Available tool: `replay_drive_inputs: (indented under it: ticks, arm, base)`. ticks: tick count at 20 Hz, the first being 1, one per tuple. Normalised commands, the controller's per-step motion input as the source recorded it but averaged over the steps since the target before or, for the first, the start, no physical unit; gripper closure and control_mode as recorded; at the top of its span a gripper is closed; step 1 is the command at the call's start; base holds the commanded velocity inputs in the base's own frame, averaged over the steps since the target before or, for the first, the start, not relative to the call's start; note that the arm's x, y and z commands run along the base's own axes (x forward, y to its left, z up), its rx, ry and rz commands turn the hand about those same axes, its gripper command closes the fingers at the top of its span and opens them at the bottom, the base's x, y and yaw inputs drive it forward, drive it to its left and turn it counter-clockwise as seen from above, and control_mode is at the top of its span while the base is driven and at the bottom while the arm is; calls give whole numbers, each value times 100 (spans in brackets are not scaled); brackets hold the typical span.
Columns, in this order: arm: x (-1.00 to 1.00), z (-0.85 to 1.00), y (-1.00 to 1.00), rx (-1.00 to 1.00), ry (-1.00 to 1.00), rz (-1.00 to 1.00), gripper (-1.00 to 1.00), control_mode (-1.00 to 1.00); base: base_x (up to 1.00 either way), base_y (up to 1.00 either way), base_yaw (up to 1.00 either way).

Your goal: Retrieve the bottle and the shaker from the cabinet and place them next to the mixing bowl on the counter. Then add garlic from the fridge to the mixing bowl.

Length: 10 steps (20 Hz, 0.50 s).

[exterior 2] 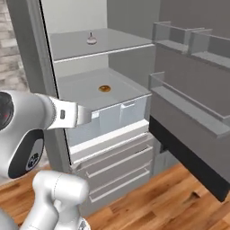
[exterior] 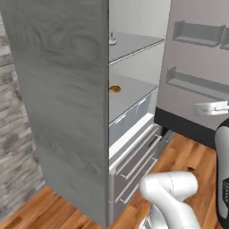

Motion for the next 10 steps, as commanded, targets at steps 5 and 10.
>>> replay_drive_inputs:
  ticks: [5,10]
  arm:
    - [0,0,0,0,0,0,-100,100]
    - [0,0,0,0,0,0,-100,100]
  base:
    - [80,-5,28]
    - [71,-3,16]
